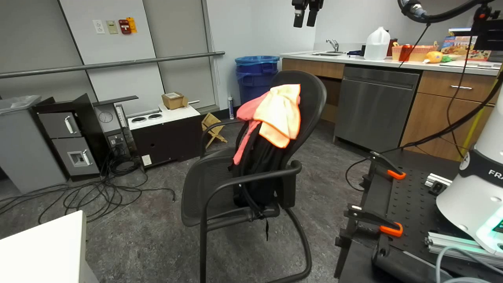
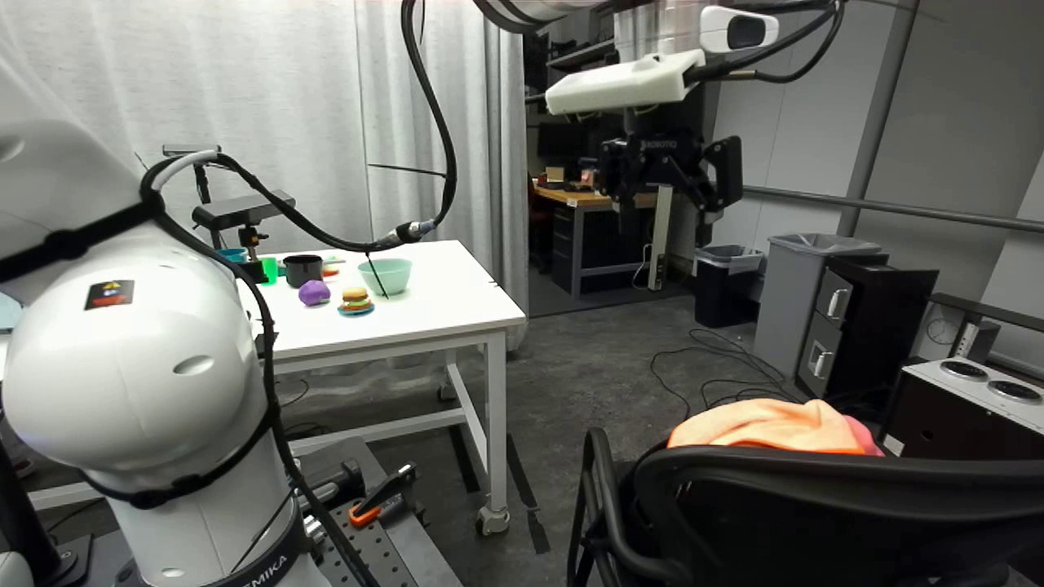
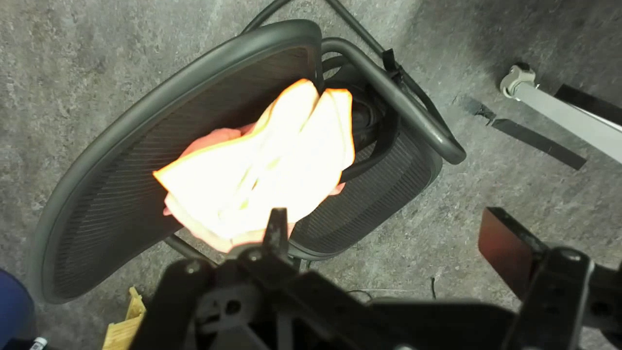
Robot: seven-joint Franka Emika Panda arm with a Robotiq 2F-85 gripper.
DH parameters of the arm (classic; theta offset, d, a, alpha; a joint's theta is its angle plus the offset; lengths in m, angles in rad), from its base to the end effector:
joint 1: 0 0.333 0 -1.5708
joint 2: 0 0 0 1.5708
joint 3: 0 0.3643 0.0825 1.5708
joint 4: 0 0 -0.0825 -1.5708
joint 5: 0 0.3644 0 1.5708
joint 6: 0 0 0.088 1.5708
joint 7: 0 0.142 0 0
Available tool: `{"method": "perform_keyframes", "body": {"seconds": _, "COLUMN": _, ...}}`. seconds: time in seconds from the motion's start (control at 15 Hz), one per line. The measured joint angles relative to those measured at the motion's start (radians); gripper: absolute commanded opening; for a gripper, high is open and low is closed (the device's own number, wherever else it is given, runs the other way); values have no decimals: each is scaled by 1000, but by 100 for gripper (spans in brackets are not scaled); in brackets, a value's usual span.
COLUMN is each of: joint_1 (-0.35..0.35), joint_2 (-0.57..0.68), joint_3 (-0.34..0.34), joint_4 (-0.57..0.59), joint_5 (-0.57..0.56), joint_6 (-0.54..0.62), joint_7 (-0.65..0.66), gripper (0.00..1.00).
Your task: Hang the orange cloth and shirt on the back of the chair
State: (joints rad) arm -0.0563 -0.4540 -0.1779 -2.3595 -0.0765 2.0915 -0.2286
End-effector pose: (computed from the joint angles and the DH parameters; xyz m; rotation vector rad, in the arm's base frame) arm 0.3858 -0.1066 0.5282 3.0966 0.0575 0.2764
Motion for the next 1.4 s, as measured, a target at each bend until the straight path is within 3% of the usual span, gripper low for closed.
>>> {"method": "perform_keyframes", "body": {"seconds": 0.73, "joint_1": -5, "joint_2": 31, "joint_3": -1, "joint_4": 12, "joint_5": 7, "joint_6": 14, "joint_7": 3, "gripper": 100}}
{"method": "perform_keyframes", "body": {"seconds": 1.4, "joint_1": -47, "joint_2": 334, "joint_3": -25, "joint_4": 138, "joint_5": 12, "joint_6": 113, "joint_7": 19, "gripper": 100}}
